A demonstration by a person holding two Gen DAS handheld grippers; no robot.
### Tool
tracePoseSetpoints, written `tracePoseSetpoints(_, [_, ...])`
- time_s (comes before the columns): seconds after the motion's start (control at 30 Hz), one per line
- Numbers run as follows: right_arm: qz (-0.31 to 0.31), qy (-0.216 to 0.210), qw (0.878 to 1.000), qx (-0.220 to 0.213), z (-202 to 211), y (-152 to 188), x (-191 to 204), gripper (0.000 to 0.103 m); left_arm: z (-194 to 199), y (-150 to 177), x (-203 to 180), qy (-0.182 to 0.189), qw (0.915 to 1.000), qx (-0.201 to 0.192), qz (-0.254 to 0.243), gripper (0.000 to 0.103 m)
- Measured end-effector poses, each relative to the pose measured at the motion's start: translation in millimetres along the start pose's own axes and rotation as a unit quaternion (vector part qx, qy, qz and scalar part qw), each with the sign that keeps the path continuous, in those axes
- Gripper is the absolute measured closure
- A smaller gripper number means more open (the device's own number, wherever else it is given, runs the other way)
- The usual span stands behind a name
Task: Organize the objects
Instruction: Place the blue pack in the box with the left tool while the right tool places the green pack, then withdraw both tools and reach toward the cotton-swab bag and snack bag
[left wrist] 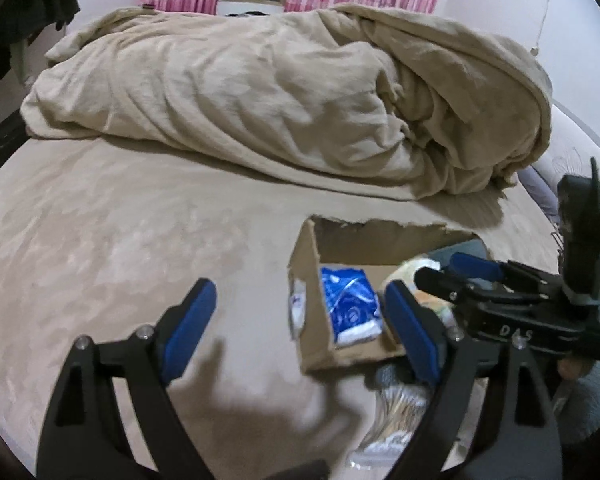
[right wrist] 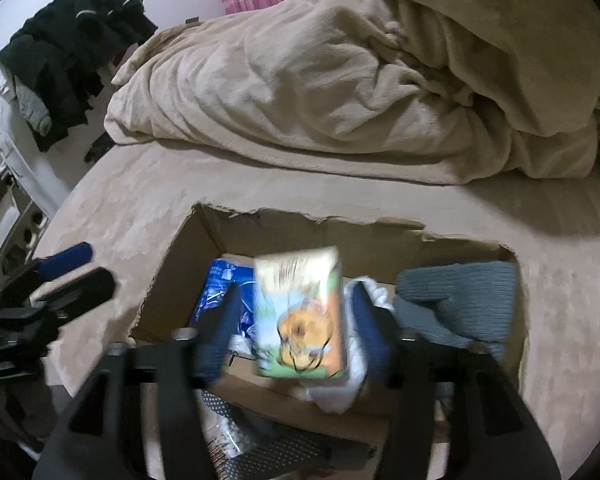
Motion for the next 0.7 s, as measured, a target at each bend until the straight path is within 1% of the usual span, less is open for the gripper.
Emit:
tracePoseSetpoints(0.03, [0.000,0.001,1.000,-0.002,0.6,0.0,1.0,0.024,5.5,1.0,0.5,-0.001,1.0000,-0.002,-0.001,0.015])
tracePoseSetpoints(0.23, [-0.006,0.007,1.000,-0.021,27.2,4.2,1.8,0.024,42.3,6.5,-2.6,-0.007,0.9997,-0.022,-0.002,0.015])
tracePoseSetpoints(0.47, [-0.005,0.015,0.998,-0.056,83.0,12.2,5.6,0.024,82.0,12.1,-18.5,-0.001,0.9990,-0.044,-0.012,0.015])
tracePoseSetpoints(0.63, [-0.018,0.012,0.997,-0.070,117.6,24.2,6.8,0.024,104.1,20.3,-29.5,0.007,0.9986,-0.051,-0.016,0.015])
tracePoseSetpoints(0.7, [-0.030,0.002,0.997,-0.072,129.0,31.8,8.5,0.024,109.8,24.1,-33.8,0.009,0.9985,-0.051,-0.019,0.015])
Point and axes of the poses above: each gripper's, at about its wrist camera, not at the fingertips, and z roughly against the way its jaws point, x to its left, y to its underside, the point moved 3 cm from there along -z, roughly the way its jaws point
